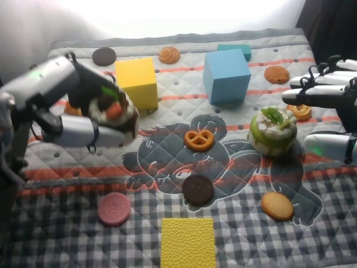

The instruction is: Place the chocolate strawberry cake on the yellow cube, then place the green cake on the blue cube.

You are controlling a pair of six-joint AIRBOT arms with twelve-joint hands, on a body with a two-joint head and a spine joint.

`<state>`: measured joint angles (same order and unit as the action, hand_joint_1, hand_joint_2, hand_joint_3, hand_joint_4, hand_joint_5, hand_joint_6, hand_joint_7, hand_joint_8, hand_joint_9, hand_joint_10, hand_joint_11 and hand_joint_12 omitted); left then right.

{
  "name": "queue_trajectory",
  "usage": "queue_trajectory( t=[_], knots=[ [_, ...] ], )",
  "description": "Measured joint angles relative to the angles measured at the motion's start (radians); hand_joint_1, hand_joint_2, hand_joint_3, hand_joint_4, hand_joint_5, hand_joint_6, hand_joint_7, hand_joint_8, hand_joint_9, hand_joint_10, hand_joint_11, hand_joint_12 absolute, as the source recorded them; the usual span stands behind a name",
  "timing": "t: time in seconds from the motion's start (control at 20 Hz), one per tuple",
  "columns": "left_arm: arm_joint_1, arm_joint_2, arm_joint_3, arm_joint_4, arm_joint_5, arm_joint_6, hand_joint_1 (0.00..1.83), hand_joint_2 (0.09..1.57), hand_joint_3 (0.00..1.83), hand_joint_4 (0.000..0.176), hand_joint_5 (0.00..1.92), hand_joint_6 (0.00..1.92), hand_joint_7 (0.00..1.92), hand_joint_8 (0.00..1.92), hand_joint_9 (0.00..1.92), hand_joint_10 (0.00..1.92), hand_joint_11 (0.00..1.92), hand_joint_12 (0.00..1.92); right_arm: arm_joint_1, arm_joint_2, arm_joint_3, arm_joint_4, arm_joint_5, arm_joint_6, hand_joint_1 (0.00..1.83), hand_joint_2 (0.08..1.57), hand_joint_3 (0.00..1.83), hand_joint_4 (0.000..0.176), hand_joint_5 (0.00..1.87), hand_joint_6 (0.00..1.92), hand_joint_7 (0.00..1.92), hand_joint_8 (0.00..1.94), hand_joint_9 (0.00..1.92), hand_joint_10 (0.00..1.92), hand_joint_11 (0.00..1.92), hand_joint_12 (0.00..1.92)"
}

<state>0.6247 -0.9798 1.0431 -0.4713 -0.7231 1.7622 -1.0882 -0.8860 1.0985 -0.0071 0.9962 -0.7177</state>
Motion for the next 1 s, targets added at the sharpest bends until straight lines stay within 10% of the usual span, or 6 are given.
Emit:
queue_trajectory(
  t=[0.25, 0.8, 1.0],
  knots=[
    [-0.124, -0.041, 0.076, 0.009, -0.017, -0.009, 1.26, 1.06, 0.00, 0.000, 1.09, 0.65, 1.15, 0.87, 1.05, 0.75, 0.67, 1.46, 0.000, -0.006, 0.001, 0.003, 0.000, 0.000, 0.15, 1.29, 0.00, 0.018, 0.47, 0.00, 0.38, 0.00, 0.42, 0.00, 0.20, 0.79],
    [-0.238, -0.166, 0.264, -0.009, 0.158, -0.010, 1.29, 1.05, 0.00, 0.000, 1.21, 0.32, 1.11, 1.02, 1.09, 0.98, 0.70, 1.61, 0.001, -0.020, 0.011, 0.000, 0.000, 0.000, 0.16, 1.29, 0.00, 0.011, 0.51, 0.01, 0.38, 0.01, 0.42, 0.01, 0.16, 0.84],
    [-0.239, -0.190, 0.282, -0.008, 0.174, -0.010, 1.30, 1.03, 0.00, 0.000, 1.30, 0.16, 1.18, 0.89, 1.09, 0.86, 0.51, 1.53, 0.001, -0.027, 0.013, 0.002, 0.000, 0.000, 0.13, 1.28, 0.00, 0.070, 0.50, 0.00, 0.41, 0.01, 0.40, 0.01, 0.15, 0.83]
  ],
)
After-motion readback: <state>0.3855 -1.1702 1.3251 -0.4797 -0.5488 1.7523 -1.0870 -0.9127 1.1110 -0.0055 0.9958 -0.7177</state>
